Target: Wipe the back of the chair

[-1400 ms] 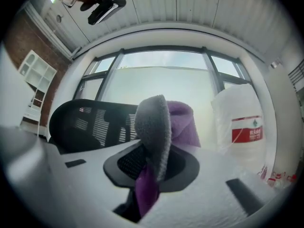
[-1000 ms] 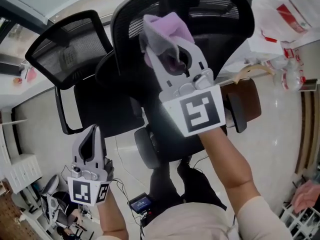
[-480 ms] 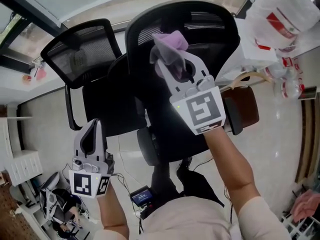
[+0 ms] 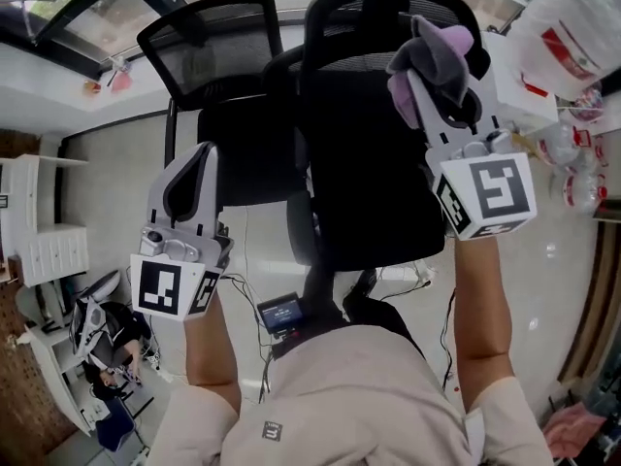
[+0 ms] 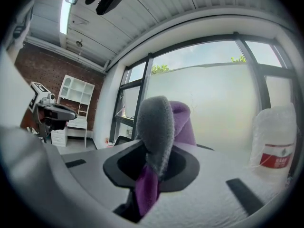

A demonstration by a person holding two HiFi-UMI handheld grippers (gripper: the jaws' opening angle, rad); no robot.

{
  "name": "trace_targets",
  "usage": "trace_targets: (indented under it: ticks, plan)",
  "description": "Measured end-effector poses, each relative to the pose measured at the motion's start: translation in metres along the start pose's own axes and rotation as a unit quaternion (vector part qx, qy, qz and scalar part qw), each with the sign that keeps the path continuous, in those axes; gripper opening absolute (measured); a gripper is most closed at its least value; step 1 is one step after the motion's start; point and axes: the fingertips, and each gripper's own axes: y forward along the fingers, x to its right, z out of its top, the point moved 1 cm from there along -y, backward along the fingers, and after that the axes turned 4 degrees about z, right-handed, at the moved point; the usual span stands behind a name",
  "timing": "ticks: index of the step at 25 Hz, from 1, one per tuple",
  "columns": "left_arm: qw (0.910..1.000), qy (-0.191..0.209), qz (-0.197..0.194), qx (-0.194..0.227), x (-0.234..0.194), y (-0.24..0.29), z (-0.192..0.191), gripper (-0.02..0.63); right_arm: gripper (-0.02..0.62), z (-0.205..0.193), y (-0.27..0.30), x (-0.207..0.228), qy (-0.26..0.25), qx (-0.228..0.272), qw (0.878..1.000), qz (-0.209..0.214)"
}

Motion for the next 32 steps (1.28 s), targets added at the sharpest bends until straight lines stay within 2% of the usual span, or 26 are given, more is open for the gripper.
trace_targets:
  ticks: [17, 24, 32]
  plan:
    - [0.9976, 0.037, 0.012, 0.058, 0.038, -0.096, 0.094, 0.006, 0.061, 0.098, -0.152, -0.043, -0.034, 0.032, 0.999, 0.014]
    - [0.9968, 0.038, 0.012, 0.069, 0.054, -0.126, 0.108, 0.006, 0.057, 0.118, -0.200, -0.067, -0.042, 0.037, 0.998, 0.032]
    - [0.9962, 0.035, 0.013, 0.079, 0.067, -0.149, 0.117, 0.006, 0.057, 0.122, -0.233, -0.084, -0.040, 0.036, 0.998, 0.039]
